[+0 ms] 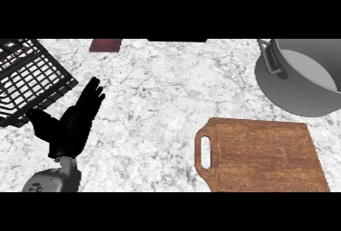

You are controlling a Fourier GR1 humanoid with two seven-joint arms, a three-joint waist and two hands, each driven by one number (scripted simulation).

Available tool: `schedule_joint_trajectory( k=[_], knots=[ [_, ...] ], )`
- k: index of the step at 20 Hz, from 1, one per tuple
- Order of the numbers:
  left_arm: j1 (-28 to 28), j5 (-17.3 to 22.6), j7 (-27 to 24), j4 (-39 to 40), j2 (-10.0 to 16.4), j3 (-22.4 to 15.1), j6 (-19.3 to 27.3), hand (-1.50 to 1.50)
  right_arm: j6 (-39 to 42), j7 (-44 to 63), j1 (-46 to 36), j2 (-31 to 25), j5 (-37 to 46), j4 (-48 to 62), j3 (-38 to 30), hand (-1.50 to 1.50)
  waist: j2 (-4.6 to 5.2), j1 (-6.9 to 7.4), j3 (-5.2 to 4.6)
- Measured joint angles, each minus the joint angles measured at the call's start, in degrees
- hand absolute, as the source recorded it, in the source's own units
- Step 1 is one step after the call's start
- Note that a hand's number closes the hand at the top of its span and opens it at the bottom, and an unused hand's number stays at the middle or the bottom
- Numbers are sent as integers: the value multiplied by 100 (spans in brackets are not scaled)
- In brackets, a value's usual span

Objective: Pick the can from the cutting board and place it in the pot

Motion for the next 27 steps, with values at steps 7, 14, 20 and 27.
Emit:
schedule_joint_trajectory(
  k=[7,14,20,27],
  knots=[
    [-22,22,-56,-4,-5,30,-56,0,-575,-745,-564,151,458,1625,364,150,27,56,4],
    [-125,25,51,-18,-14,41,-47,0,-560,-536,-1008,460,121,2914,-61,-150,42,84,8],
    [-140,-9,27,-28,-51,18,-32,0,-822,-793,-1205,663,-442,3457,-649,-150,49,75,14],
    [-158,6,-23,69,2,97,-74,0,-1601,-1533,-1178,400,-1149,3487,-1498,-150,50,36,14]
  ],
)
